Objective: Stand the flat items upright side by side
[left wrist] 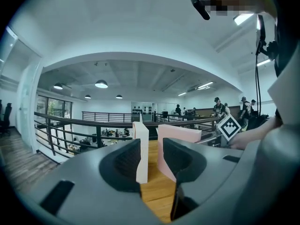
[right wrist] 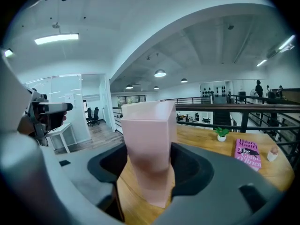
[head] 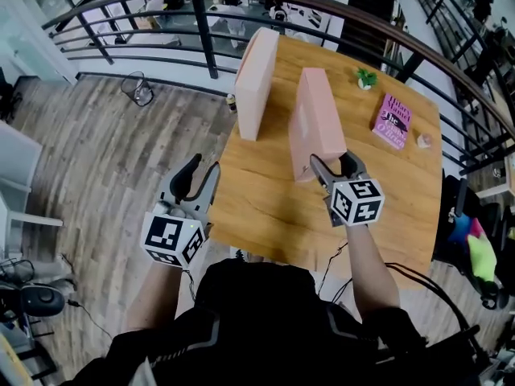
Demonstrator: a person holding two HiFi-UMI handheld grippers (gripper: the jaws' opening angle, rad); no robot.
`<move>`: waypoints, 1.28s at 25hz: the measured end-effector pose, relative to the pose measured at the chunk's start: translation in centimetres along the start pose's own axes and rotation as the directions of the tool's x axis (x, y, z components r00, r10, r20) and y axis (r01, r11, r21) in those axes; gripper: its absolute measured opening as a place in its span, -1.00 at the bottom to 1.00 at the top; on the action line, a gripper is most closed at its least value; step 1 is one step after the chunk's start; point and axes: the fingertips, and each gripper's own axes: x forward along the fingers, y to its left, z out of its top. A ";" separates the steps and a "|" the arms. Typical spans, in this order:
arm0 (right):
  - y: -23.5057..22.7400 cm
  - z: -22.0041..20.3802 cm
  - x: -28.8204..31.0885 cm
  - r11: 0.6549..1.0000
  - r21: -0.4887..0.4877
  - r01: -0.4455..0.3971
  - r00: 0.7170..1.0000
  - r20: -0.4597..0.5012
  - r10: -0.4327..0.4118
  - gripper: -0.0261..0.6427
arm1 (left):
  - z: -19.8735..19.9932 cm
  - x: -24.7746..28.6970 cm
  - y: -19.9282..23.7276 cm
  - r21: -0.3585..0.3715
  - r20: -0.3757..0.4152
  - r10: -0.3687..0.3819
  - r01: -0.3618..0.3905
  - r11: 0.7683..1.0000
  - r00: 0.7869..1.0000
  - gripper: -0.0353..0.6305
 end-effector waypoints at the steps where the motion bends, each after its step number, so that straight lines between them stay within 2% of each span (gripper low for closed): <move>1: 0.3 0.4 0.9 1.000 0.002 0.007 1.000 0.004 -0.007 -0.04 | 0.1 -0.2 0.7 0.008 0.001 0.002 -0.002 1.000 1.000 -0.39; 10: 2.3 3.0 7.7 0.997 0.039 0.073 0.997 0.024 -0.074 -0.04 | 0.2 -2.8 6.9 0.029 -0.009 0.032 -0.032 0.999 0.999 -0.40; 16: 2.6 4.5 11.3 0.984 0.080 0.159 0.986 0.045 -0.163 -0.04 | 0.0 -3.6 10.7 -0.024 0.000 0.050 -0.050 0.998 0.999 -0.40; 24: 2.8 6.0 15.0 0.971 0.105 0.215 0.972 0.070 -0.223 -0.02 | 0.6 -3.4 12.2 -0.001 0.014 0.043 -0.043 0.999 0.999 -0.40; 27: 3.0 6.2 15.6 0.973 0.108 0.202 0.976 0.063 -0.210 0.00 | 0.8 -3.5 12.3 -0.020 0.023 0.038 -0.037 0.999 0.999 -0.40; 29: 3.3 6.1 15.5 0.979 0.121 0.161 0.983 0.068 -0.170 0.03 | 0.9 -3.8 12.6 -0.042 0.028 0.043 -0.042 0.998 0.999 -0.40; 32: 3.5 5.4 15.2 0.987 0.126 0.101 0.993 0.056 -0.109 0.04 | 1.2 -4.0 13.2 -0.037 0.036 0.054 -0.053 0.998 0.998 -0.40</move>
